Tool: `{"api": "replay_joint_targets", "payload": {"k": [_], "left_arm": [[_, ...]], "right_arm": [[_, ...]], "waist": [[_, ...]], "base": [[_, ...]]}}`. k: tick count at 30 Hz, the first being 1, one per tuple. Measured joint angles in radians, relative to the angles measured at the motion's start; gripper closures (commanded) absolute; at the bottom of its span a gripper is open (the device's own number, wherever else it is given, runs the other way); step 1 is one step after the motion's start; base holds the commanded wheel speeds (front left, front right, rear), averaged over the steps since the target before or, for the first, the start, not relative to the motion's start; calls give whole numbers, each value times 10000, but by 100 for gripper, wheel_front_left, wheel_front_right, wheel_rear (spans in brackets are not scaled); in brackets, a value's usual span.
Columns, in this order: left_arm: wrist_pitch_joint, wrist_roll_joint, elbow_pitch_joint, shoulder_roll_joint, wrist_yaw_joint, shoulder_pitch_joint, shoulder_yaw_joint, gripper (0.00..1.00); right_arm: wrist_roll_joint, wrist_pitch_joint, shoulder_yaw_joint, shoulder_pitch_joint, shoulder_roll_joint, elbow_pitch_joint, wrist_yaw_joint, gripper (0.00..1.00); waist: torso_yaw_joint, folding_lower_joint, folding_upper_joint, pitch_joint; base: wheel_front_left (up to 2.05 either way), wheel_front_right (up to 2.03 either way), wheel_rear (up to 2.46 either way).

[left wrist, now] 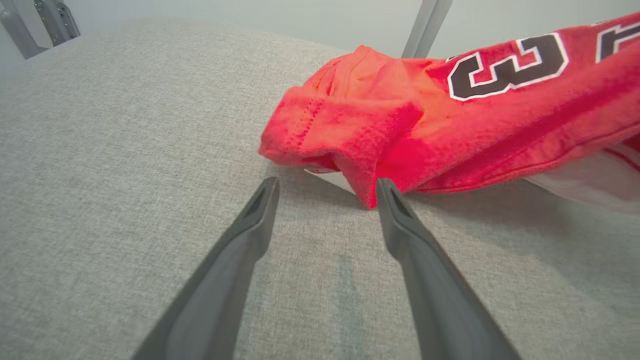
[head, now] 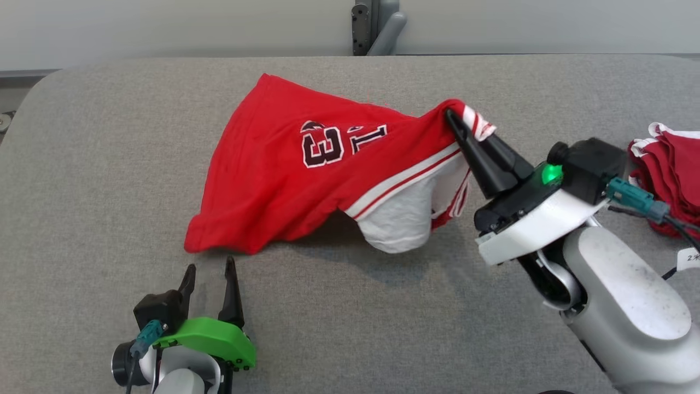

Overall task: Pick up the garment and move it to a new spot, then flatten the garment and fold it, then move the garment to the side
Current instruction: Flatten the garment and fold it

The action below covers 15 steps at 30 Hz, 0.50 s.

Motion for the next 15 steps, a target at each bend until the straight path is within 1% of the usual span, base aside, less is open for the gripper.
{"api": "replay_joint_targets", "payload": {"k": [3,5,6,7,8,9,10,11,12,13,15], "left_arm": [[0,-115,-4,4,0,-81,-267,0],[0,-253,-35,0,40,-240,-520,0],[0,-420,-84,2,61,-459,-826,0],[0,-420,-84,2,61,-459,-826,0],[0,-495,-96,4,84,-567,-982,0],[0,-552,-115,4,102,-669,-1154,0],[0,-600,-128,2,140,-764,-1312,0],[0,-642,-144,2,174,-831,-1434,0],[0,-708,-161,4,215,-878,-1578,0],[0,-738,-151,4,232,-908,-1668,0],[0,-798,-165,2,307,-945,-1778,0]], "right_arm": [[-48,368,-305,-349,-134,245,0,100],[-157,581,-422,-707,-163,811,0,100],[-460,878,-397,-1188,-318,1628,0,100],[-460,878,-397,-1188,-318,1628,0,100],[-541,894,-393,-1408,-341,2105,0,97],[-740,970,-291,-1685,-387,2627,-2,82],[-934,1103,-188,-1952,-418,3193,6,58],[-947,1166,-167,-2168,-366,3806,6,7],[-1066,1283,-84,-2382,-349,4405,6,0],[-1221,1404,-15,-2563,-316,5032,6,0],[-1327,1285,2,-2847,-127,6019,-2,0]], "waist": [[-79,0,0,29],[-33,0,0,83],[62,0,0,158],[62,0,0,158],[129,0,0,202],[206,0,0,257],[295,0,0,313],[394,0,0,376],[508,0,0,448],[627,0,0,525],[896,0,0,709]], "base": [[0,0,0],[0,0,0],[0,0,0],[0,0,0],[0,0,0],[0,0,0],[0,0,0],[0,0,0],[0,0,0],[0,0,0],[0,0,0]]}}
